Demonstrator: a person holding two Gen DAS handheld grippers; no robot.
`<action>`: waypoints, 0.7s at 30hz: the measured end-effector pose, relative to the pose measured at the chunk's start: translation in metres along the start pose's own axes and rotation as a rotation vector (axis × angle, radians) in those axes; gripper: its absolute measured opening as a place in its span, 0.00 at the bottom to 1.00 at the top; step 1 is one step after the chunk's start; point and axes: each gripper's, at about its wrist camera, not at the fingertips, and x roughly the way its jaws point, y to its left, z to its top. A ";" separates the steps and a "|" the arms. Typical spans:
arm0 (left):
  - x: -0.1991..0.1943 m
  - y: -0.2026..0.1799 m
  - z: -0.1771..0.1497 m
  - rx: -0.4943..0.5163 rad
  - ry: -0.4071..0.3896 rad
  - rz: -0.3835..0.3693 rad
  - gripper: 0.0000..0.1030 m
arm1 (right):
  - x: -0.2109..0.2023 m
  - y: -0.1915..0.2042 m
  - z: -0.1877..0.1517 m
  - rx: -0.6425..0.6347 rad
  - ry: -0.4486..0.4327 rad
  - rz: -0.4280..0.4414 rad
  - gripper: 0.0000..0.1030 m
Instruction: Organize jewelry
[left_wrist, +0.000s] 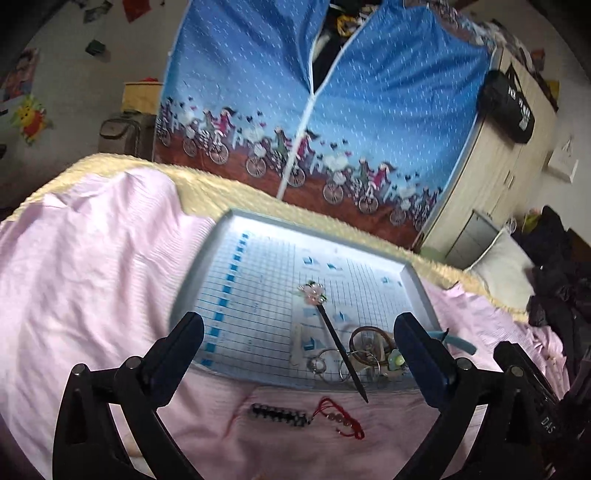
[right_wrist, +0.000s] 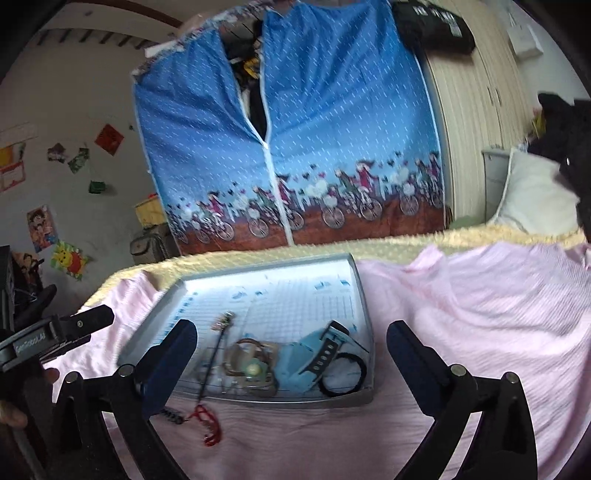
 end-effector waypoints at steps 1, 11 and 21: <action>-0.008 0.002 0.001 -0.003 -0.010 0.000 0.98 | -0.008 0.005 0.001 -0.021 -0.014 0.005 1.00; -0.083 0.007 -0.010 0.028 -0.083 0.007 0.98 | -0.075 0.040 -0.008 -0.091 -0.089 0.026 1.00; -0.124 0.004 -0.045 0.154 -0.070 0.016 0.98 | -0.117 0.059 -0.046 -0.079 -0.016 0.020 1.00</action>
